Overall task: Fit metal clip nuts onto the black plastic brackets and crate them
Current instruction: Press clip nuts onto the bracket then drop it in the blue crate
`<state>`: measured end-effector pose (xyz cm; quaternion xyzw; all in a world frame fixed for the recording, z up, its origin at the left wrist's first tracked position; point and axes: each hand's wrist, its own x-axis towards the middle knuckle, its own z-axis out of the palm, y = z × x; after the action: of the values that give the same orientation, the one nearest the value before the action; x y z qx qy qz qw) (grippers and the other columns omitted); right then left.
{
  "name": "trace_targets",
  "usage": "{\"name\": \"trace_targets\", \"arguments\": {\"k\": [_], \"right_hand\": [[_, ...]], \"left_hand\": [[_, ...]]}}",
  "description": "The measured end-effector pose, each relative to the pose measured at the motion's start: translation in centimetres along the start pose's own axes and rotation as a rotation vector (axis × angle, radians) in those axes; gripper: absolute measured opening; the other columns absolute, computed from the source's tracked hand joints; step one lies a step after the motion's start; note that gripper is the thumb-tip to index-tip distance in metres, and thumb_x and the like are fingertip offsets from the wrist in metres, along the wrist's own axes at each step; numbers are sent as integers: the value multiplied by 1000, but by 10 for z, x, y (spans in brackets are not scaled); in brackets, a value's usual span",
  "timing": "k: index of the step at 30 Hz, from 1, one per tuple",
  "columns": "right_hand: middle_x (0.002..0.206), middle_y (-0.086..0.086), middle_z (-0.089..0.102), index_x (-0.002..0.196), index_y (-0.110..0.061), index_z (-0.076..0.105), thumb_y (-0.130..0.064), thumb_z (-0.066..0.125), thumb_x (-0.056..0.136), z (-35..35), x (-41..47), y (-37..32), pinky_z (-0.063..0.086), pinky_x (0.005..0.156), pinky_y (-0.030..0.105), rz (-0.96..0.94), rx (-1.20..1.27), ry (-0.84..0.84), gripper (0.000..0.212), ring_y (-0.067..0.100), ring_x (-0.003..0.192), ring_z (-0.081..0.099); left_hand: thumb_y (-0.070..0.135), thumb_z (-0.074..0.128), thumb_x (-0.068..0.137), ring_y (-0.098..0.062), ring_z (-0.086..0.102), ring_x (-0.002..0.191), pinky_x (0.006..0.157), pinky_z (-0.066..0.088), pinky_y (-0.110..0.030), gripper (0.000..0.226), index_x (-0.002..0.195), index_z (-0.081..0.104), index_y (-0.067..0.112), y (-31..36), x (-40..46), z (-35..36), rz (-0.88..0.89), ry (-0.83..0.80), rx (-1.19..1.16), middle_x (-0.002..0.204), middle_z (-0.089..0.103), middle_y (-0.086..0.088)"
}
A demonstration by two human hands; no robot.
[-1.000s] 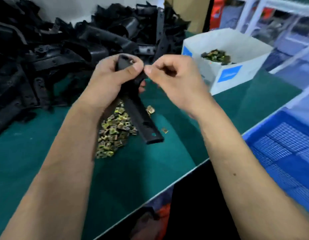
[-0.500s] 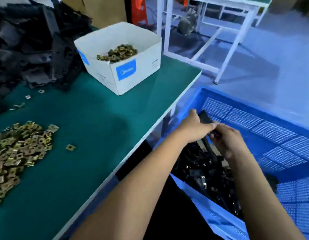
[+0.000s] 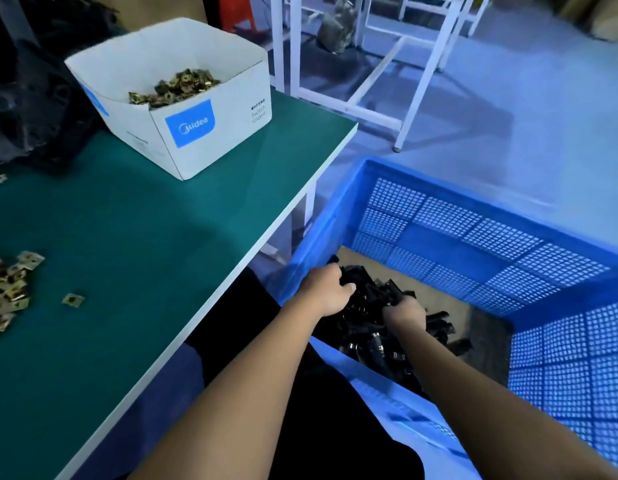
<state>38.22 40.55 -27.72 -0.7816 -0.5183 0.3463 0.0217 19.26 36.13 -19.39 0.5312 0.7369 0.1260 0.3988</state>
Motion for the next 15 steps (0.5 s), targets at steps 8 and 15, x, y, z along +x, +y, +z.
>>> {"name": "trace_targets", "arguments": {"k": [8,15], "right_hand": [[78,14,70,76,-14,67,-21,61,82,-52,-66,-127,45,63,33,-484,181,236,11,38,80,65],[71,10,68,81,-16,61,-19,55,89,-67,-190,-224,30,57,31,-1154,371,548,11,26,60,50]], "left_hand": [[32,68,93,-24,67,103,91,56,-41,14,104,68,24,63,-35,-78,282,270,127,108,73,1],[34,62,92,5,59,68,73,51,-28,12,93,70,25,39,-114,-183,522,861,-122,87,72,14]]}}
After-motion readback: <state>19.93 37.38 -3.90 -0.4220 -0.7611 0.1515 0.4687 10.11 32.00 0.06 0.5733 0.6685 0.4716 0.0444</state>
